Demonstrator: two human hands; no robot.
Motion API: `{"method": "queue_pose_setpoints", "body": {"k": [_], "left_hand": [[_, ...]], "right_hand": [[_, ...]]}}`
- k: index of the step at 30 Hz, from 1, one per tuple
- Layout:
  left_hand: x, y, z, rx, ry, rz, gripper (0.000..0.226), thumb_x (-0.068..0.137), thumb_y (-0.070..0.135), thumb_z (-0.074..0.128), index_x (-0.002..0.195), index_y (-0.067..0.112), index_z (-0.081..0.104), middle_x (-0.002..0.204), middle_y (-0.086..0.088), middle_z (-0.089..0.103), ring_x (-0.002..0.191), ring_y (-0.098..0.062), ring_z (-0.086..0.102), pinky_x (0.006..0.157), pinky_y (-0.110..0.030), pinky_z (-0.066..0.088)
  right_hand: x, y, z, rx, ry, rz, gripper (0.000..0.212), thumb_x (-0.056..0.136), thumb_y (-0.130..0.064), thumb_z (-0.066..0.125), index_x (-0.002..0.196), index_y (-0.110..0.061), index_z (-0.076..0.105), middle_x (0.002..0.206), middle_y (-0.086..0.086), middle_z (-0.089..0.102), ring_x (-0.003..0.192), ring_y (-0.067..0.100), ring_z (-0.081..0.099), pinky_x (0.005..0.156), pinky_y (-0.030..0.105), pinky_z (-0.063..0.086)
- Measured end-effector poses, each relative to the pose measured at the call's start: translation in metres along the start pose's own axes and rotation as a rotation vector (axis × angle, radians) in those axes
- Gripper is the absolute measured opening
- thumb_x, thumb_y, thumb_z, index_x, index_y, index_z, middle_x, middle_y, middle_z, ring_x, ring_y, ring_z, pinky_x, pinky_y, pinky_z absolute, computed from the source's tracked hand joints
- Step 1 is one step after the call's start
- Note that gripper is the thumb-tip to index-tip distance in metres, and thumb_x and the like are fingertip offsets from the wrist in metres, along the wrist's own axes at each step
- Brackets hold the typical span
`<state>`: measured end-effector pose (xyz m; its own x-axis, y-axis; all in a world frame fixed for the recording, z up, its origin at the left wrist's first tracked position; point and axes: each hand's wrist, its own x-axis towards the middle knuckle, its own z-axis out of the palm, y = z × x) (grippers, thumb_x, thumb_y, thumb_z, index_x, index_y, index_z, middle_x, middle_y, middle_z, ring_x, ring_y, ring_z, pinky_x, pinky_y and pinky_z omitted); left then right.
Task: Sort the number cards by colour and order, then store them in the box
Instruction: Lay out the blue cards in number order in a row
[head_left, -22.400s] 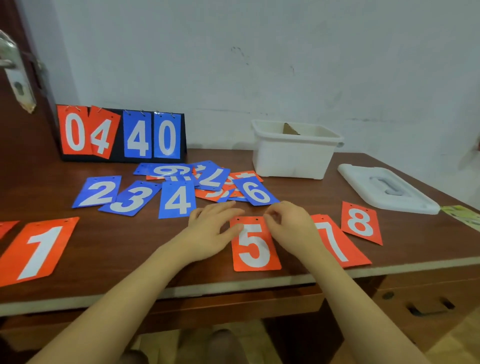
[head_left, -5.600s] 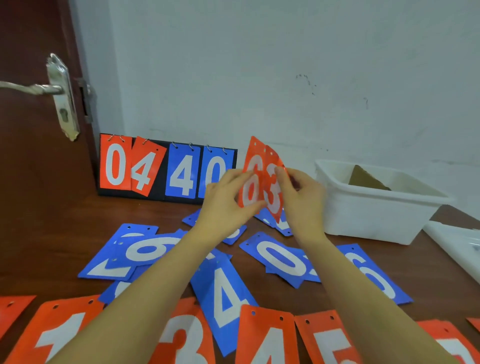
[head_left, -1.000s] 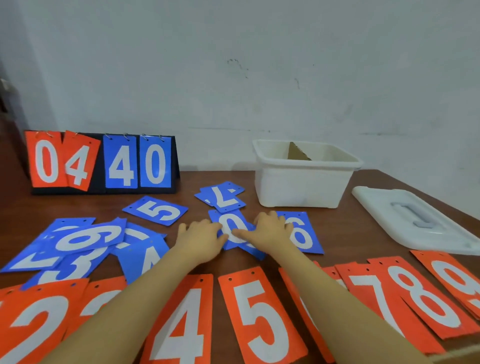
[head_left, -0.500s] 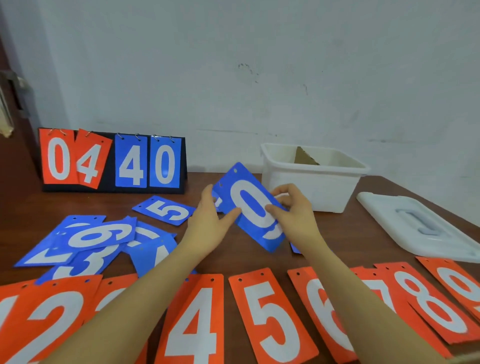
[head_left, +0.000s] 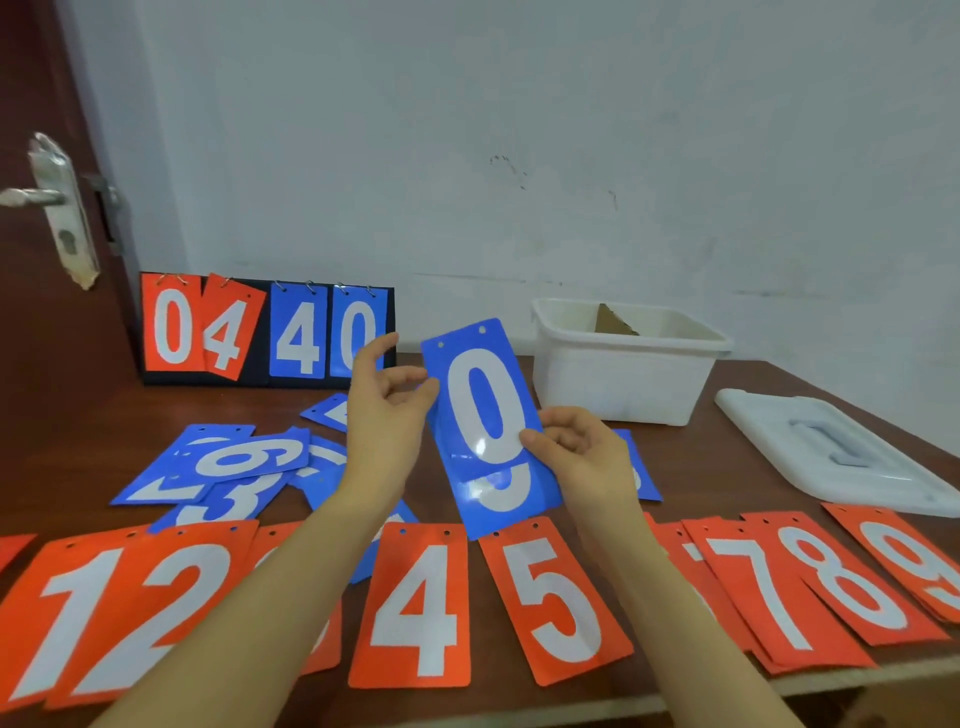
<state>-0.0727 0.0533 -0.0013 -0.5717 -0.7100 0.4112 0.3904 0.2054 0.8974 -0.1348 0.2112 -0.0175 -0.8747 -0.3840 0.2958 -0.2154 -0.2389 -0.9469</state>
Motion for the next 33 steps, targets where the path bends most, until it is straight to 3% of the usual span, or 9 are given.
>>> {"method": "queue_pose_setpoints", "body": {"k": [3, 6, 8, 10, 15, 19, 25, 29, 33], "left_hand": [[-0.016, 0.0, -0.018, 0.047, -0.13, -0.106, 0.046, 0.084, 0.019, 0.065, 0.123, 0.027, 0.043, 0.099, -0.002, 0.064, 0.09, -0.013, 0.065, 0.075, -0.033, 0.056], [-0.029, -0.002, -0.037, 0.09, -0.159, -0.021, 0.043, 0.082, 0.01, 0.066, 0.116, 0.027, 0.047, 0.068, 0.008, 0.059, 0.06, 0.0, 0.06, 0.053, -0.015, 0.049], [-0.029, -0.001, -0.052, 0.133, -0.084, 0.02, 0.033, 0.082, 0.009, 0.066, 0.103, 0.027, 0.049, 0.061, -0.006, 0.049, 0.052, -0.006, 0.051, 0.049, -0.017, 0.043], [-0.028, 0.002, -0.069, 0.2, -0.027, 0.04, 0.021, 0.083, 0.01, 0.066, 0.092, 0.025, 0.053, 0.07, -0.012, 0.054, 0.065, -0.015, 0.055, 0.058, -0.021, 0.046], [-0.032, 0.005, -0.093, 0.168, -0.036, -0.005, 0.011, 0.091, 0.024, 0.055, 0.086, 0.028, 0.064, 0.086, 0.013, 0.068, 0.08, 0.003, 0.063, 0.071, -0.02, 0.052], [-0.035, 0.008, -0.104, 0.127, 0.012, -0.037, 0.009, 0.081, 0.02, 0.068, 0.086, 0.026, 0.063, 0.088, 0.001, 0.07, 0.08, -0.004, 0.068, 0.067, -0.024, 0.057], [-0.028, 0.014, -0.134, 0.114, 0.083, -0.131, 0.008, 0.08, 0.016, 0.069, 0.086, 0.016, 0.063, 0.096, -0.012, 0.069, 0.094, -0.025, 0.065, 0.086, -0.047, 0.052], [-0.018, 0.016, -0.161, 0.106, 0.1, -0.135, 0.005, 0.083, 0.015, 0.067, 0.086, 0.013, 0.064, 0.093, -0.01, 0.071, 0.089, -0.026, 0.068, 0.079, -0.043, 0.056], [0.005, 0.018, -0.193, 0.067, 0.118, -0.072, 0.002, 0.083, 0.012, 0.065, 0.083, 0.013, 0.064, 0.085, -0.004, 0.073, 0.077, -0.016, 0.07, 0.058, -0.022, 0.055]], "right_hand": [[-0.005, 0.004, 0.014, 0.008, 0.037, 0.01, 0.01, 0.083, -0.012, 0.068, 0.085, -0.014, 0.058, 0.076, 0.001, 0.074, 0.074, 0.016, 0.072, 0.059, 0.029, 0.059], [-0.008, 0.009, 0.031, -0.047, 0.085, -0.003, 0.007, 0.085, -0.017, 0.065, 0.082, -0.018, 0.059, 0.081, -0.001, 0.073, 0.077, 0.011, 0.071, 0.063, 0.028, 0.058], [-0.01, 0.011, 0.036, -0.009, 0.175, -0.017, 0.007, 0.086, -0.015, 0.065, 0.082, -0.02, 0.061, 0.081, -0.004, 0.072, 0.074, 0.006, 0.068, 0.06, 0.018, 0.054], [-0.014, 0.013, 0.038, 0.045, 0.184, -0.018, 0.008, 0.084, -0.013, 0.066, 0.083, -0.019, 0.062, 0.076, -0.006, 0.072, 0.067, 0.002, 0.066, 0.054, 0.012, 0.05], [-0.028, 0.02, 0.065, 0.042, -0.022, 0.023, 0.007, 0.08, -0.008, 0.069, 0.08, -0.012, 0.064, 0.075, 0.0, 0.074, 0.069, 0.01, 0.07, 0.057, 0.016, 0.052], [-0.029, 0.025, 0.089, -0.021, -0.071, 0.03, 0.007, 0.079, -0.011, 0.072, 0.079, -0.013, 0.065, 0.079, 0.0, 0.073, 0.078, 0.012, 0.07, 0.062, 0.02, 0.054], [-0.029, 0.021, 0.114, 0.069, -0.262, 0.15, 0.029, 0.094, -0.03, 0.051, 0.091, -0.008, 0.07, 0.094, 0.004, 0.074, 0.091, 0.017, 0.069, 0.074, 0.026, 0.056], [-0.03, 0.016, 0.146, 0.088, -0.282, 0.101, 0.021, 0.091, -0.014, 0.054, 0.084, -0.014, 0.074, 0.094, 0.006, 0.074, 0.09, 0.02, 0.069, 0.072, 0.026, 0.055], [-0.024, 0.01, 0.185, 0.129, -0.327, 0.076, 0.023, 0.092, -0.005, 0.05, 0.096, -0.012, 0.072, 0.098, 0.005, 0.074, 0.091, 0.019, 0.069, 0.07, 0.024, 0.053]]}}
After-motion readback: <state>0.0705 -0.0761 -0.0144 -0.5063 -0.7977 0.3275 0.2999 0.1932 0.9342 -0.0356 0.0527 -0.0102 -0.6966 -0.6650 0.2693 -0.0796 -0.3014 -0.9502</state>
